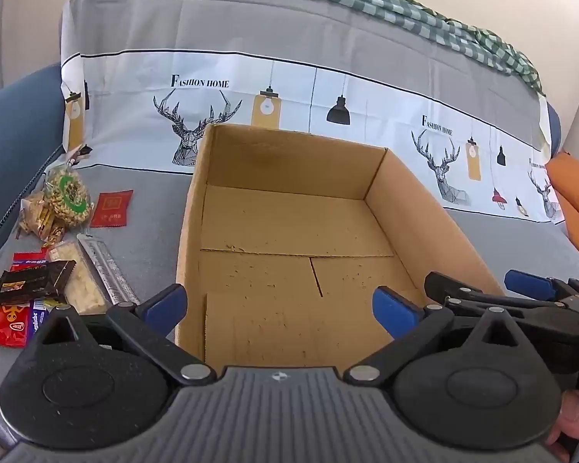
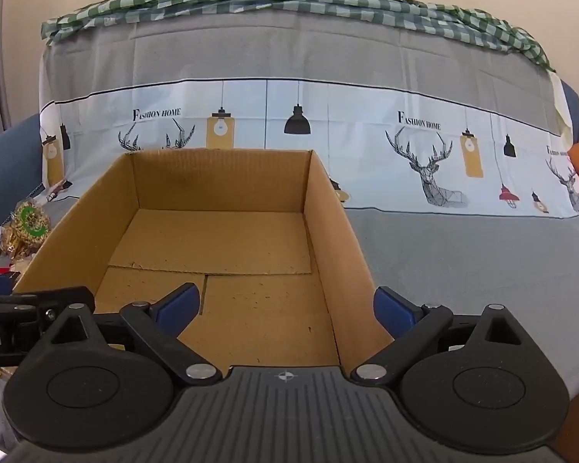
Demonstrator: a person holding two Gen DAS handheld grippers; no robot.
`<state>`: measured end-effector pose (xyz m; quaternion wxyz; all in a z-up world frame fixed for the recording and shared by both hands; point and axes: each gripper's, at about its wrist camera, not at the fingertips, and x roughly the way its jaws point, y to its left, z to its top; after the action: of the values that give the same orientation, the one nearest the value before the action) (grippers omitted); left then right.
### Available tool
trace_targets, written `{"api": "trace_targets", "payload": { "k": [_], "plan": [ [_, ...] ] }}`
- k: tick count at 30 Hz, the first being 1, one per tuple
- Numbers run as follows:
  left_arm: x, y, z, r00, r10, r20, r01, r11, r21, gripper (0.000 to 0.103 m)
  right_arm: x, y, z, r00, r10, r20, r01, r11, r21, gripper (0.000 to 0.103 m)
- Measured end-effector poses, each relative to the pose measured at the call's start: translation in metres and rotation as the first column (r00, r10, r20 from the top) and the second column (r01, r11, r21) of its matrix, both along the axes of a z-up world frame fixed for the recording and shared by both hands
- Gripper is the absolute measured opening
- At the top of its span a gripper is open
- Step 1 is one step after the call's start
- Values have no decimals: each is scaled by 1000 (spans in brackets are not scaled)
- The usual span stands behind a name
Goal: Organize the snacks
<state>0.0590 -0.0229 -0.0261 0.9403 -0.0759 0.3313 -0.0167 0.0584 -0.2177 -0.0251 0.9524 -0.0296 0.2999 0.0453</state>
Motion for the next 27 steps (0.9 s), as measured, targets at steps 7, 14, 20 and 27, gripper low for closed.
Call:
{"api": "trace_targets", "payload": {
  "k": [7,14,20,27],
  "plan": [
    [-1,-1,1,1000,-3,2,3,1000,-1,102,-4,2,-6,1000,-13,-17,13,1000,3,97],
    [-1,-1,1,1000,-3,-1,3,1000,-14,102,-2,3,-13,1000,12,-9,-12,1000,5,87],
    [-1,-2,1,1000,-5,-6,5,1000,-25,102,-2,2,-10,1000,12,19,-13,1000,9,81],
    [-2,-2,3,1000,-12,-3,12,1000,-28,101,-2,2,-8,999,25,27,-26,999,33,77]
  ]
}}
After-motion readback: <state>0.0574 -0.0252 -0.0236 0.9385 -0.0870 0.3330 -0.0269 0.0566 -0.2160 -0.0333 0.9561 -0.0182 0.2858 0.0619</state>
